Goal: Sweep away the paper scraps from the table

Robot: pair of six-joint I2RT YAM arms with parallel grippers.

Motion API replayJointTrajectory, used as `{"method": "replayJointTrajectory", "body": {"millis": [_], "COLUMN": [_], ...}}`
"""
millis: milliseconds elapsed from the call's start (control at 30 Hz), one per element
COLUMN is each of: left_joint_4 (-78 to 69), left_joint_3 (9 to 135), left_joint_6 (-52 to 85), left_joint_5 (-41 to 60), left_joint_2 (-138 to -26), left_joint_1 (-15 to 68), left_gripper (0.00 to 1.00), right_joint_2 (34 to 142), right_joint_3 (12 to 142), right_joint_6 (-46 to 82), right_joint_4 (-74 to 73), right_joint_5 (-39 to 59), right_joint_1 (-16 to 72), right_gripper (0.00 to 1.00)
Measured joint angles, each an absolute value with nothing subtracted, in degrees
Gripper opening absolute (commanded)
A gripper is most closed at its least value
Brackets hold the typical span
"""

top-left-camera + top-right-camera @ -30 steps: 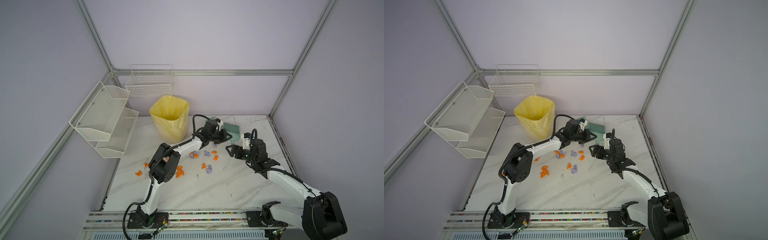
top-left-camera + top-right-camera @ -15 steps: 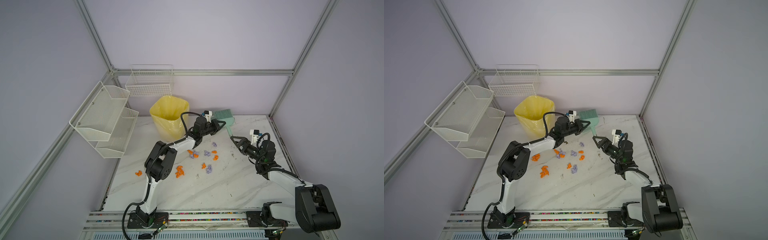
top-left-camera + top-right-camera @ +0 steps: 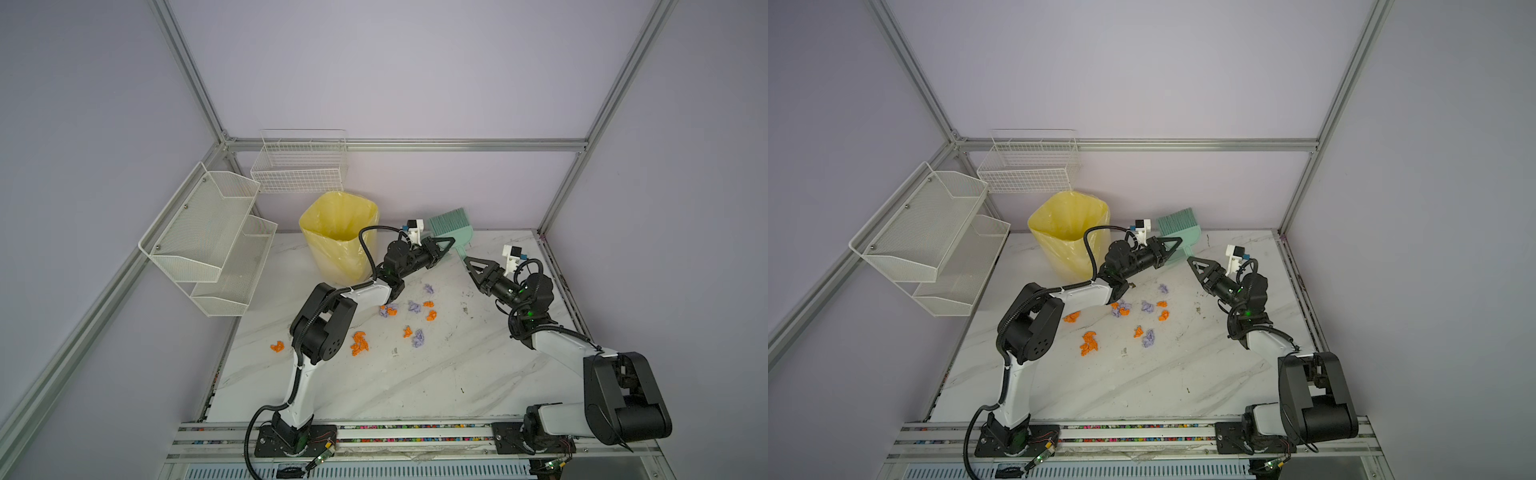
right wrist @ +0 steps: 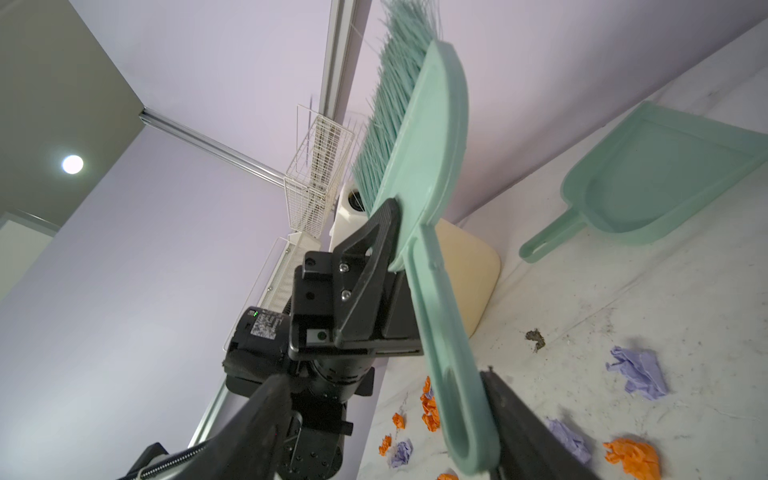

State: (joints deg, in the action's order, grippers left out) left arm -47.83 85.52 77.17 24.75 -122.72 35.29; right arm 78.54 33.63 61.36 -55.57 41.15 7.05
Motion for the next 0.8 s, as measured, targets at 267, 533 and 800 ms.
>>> {"method": "replayJointTrajectory", "body": {"millis": [267,533,800], "left_joint_4": [-52.40,-54.61,-55.09], "left_joint_3": [83.83,83.50,82.96], "left_joint_6": [77.43,77.71,80.38], "left_joint_5": [24.47,23.90,23.79], "left_joint_2": [-122.65,-122.65,-122.65], "left_joint_1": [36.40,36.77,36.69], "left_gripper": [0.00,0.00,0.28], "right_joint_2": [83.33,83.70,83.00], "right_joint_3": [35.24,35.29,35.53], "right_joint_6": [63.02,63.66,63.29], "right_joint_4": [-59.90,-60.97,-61.04], "right_joint_5": [40.99,40.82,40.80], "right_joint_1": [7.01,7.01,7.01], "right_gripper": [0.47,0.23,0.00]}}
